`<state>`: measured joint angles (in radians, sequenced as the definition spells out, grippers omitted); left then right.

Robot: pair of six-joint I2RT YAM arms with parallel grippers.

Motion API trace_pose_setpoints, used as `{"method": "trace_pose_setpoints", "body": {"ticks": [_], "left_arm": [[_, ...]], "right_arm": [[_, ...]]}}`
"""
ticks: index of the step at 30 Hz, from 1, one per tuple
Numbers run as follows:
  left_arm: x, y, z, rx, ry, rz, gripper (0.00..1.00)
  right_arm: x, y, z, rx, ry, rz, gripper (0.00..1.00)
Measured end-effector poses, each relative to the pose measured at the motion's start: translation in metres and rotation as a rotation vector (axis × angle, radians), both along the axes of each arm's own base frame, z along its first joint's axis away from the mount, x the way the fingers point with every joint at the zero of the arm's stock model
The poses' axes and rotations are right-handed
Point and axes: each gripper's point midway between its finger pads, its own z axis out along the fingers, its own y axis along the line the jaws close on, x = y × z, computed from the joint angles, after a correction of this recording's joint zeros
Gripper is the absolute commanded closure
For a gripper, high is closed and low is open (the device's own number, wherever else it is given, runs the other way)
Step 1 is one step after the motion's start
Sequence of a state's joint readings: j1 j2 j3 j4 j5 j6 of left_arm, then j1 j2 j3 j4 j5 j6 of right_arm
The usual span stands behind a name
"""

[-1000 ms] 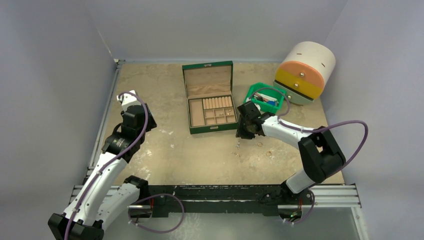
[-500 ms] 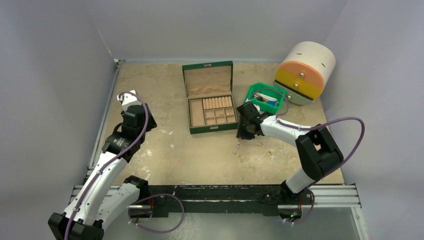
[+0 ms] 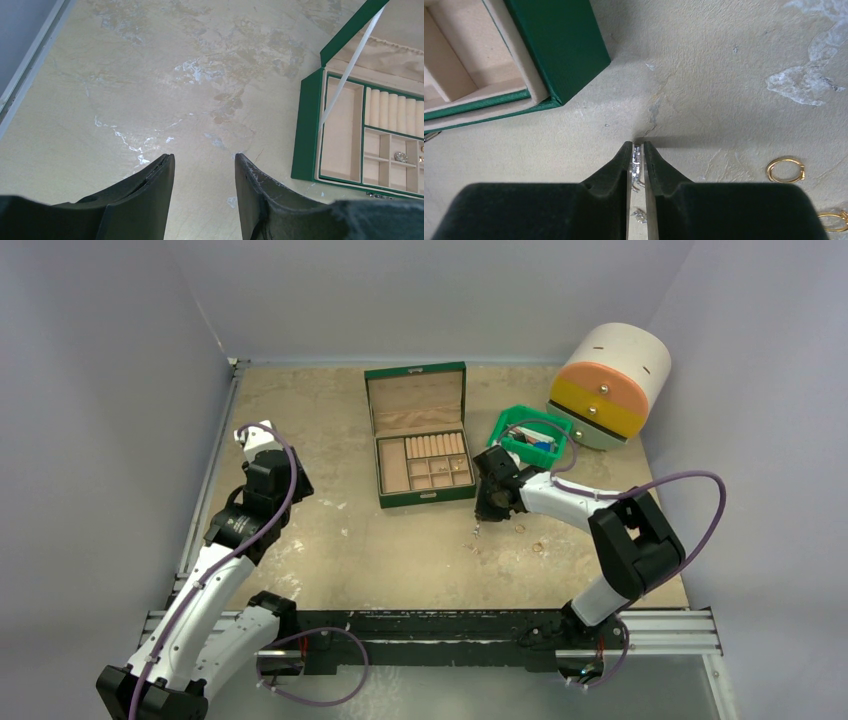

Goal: Organize the mixed jewelry

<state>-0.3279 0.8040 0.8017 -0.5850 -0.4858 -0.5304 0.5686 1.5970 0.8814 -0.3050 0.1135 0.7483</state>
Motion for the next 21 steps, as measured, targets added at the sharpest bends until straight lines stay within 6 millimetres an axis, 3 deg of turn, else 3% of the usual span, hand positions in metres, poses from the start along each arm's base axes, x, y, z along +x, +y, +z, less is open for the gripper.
{"method": "trace_pose_setpoints", "body": {"ticks": [4, 9, 21], "left_arm": [[0.0000, -0.0001, -0.0002, 0.000, 0.000, 0.000, 0.53], [0.0000, -0.0001, -0.0002, 0.000, 0.000, 0.000, 0.53], [0.0000, -0.0001, 0.0000, 0.000, 0.000, 0.000, 0.53]], "right_arm": [[-0.0011, -0.0007, -0.0013, -0.002, 0.004, 0.000, 0.88], [-0.0011, -0.0007, -0.0013, -0.002, 0.004, -0.001, 1.00], [-0.0011, -0.0010, 0.0031, 0.002, -0.004, 0.000, 1.00]]}}
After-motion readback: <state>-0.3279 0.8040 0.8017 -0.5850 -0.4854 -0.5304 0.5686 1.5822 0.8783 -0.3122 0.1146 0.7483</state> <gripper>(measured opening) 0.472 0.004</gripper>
